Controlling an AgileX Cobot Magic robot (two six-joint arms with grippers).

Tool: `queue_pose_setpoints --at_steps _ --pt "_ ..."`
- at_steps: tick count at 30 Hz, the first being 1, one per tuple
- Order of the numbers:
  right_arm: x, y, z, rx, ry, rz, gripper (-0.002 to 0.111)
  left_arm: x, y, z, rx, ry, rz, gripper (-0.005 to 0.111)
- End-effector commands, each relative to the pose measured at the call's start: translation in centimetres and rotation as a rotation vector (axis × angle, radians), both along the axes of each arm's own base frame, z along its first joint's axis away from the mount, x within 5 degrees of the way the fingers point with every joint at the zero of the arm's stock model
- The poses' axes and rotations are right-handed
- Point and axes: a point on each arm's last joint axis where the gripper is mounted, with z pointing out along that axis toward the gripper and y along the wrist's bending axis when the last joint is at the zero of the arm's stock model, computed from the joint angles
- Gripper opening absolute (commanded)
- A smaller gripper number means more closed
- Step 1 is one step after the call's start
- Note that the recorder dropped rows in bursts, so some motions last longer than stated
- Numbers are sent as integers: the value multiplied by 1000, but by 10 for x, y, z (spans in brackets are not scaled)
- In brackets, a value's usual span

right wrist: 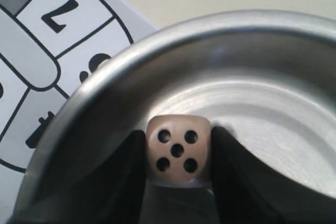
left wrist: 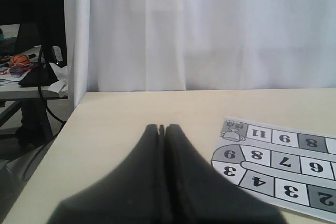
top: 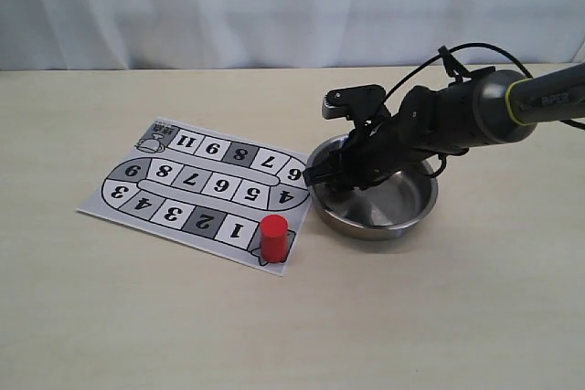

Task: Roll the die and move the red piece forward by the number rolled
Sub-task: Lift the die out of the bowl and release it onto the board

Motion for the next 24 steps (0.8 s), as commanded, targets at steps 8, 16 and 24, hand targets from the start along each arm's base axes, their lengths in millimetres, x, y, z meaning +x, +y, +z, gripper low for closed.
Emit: queue_pose_setpoints --at_steps 8,16,24 --pt "-9 -1 60 3 -69 63 4 0 0 3 -4 -15 -1 0" --pt "52 -46 98 -52 -200 -58 4 0 0 2 -4 -13 -1 0" --pt "92 -79 62 -62 -215 -148 4 0 0 2 -4 -13 -1 0"
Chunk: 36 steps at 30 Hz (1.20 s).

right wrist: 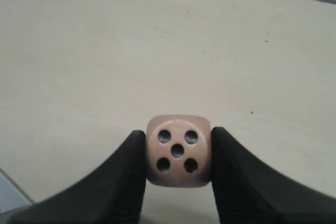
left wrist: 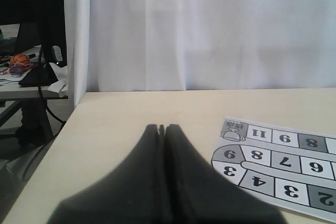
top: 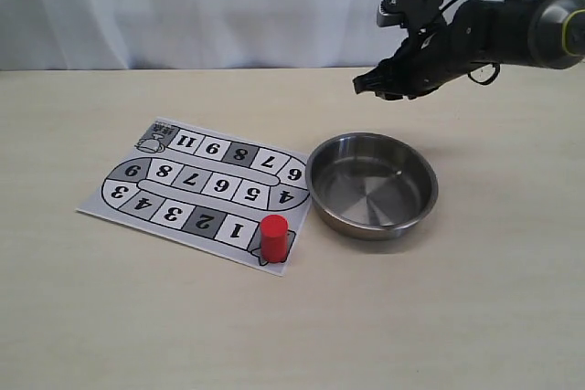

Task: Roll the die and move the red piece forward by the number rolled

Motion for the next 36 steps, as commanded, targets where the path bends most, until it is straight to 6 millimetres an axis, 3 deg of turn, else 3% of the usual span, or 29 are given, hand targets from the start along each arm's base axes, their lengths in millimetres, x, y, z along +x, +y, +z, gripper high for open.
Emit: queue_pose_setpoints --at_steps 1,6,10,14,19,21,36 --pt "17 -17 -10 2 4 -44 4 0 0 2 -4 -13 -1 0" --pt "29 -30 -23 15 64 -77 4 0 0 2 -4 -13 -1 0" --pt "33 -18 -29 174 111 -78 8 0 0 3 -4 -15 -1 0" --pt "32 7 -24 356 159 135 32 0 0 3 -4 -15 -1 0" --pt "36 11 -25 402 156 137 75 0 0 3 -4 -15 -1 0" --pt "36 10 -27 388 157 140 83 0 0 3 -4 -15 -1 0" --pt "39 0 -30 279 133 109 84 0 0 3 -4 -15 -1 0"
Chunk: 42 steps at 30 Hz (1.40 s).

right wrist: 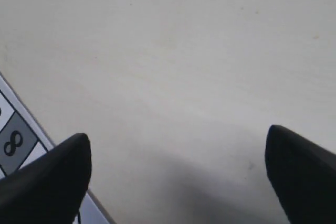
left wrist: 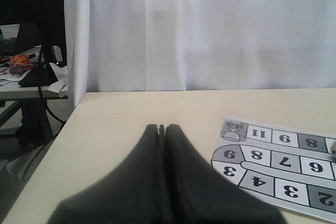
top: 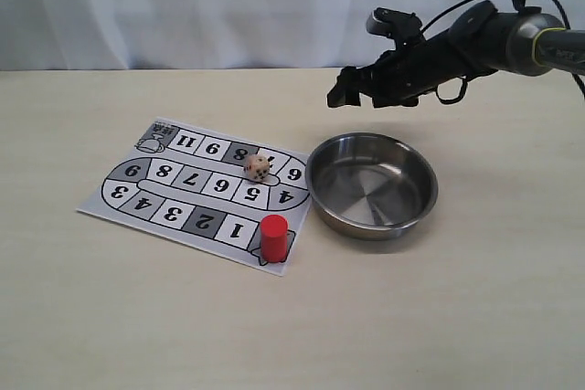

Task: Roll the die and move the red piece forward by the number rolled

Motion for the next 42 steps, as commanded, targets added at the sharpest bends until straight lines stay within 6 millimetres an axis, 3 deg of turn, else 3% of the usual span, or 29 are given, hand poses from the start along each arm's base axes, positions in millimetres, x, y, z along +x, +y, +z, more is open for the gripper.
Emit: queue_pose_setpoints --at_steps 1,8,15,22,25,34,42 --pt "4 -5 2 -30 -32 -16 83 0 0 2 -4 -13 -1 0" --pt "1 -5 22 -23 -63 -9 54 0 0 2 -4 -13 -1 0" --pt "-12 0 47 16 -6 49 4 0 0 2 -4 -13 -1 0" --pt "-27 11 63 14 37 147 4 0 0 2 -4 -13 -1 0" --pt "-36 26 66 -26 73 197 4 0 0 2 -4 -13 -1 0" --pt "-67 93 57 -243 135 335 4 0 0 2 -4 -13 -1 0" --pt "-93 143 57 -258 142 424 4 0 0 2 -4 -13 -1 0"
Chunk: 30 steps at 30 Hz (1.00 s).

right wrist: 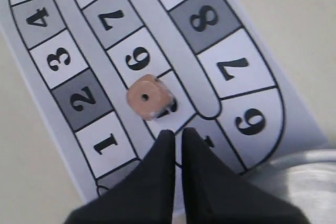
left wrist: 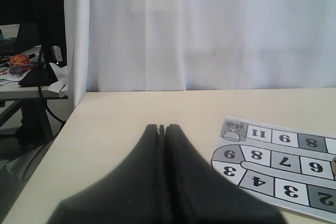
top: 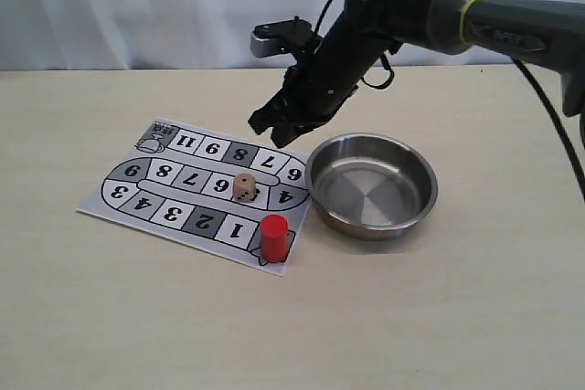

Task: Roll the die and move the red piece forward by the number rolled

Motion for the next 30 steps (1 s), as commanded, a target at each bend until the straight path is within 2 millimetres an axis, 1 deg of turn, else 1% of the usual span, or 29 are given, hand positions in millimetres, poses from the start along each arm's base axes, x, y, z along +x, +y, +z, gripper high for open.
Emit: queue_pose_setpoints --at_steps 1,5,10,15,22,26,30 --pt "-13 20 6 -11 -1 27 4 0 0 2 -4 -13 -1 0" --pt "-22 33 2 -41 5 51 4 0 0 2 -4 -13 -1 0" --pt "-28 46 -17 -138 -7 70 4 0 0 2 -4 -13 -1 0" --pt "-25 45 -38 -235 -6 32 4 0 0 2 -4 -13 -1 0" --pt "-21 46 -62 -252 15 29 4 0 0 2 -4 -13 -1 0" --pt "-21 47 -67 -247 20 27 4 0 0 2 -4 -13 -1 0" --pt "-21 47 -68 -249 23 27 4 0 0 2 -4 -13 -1 0"
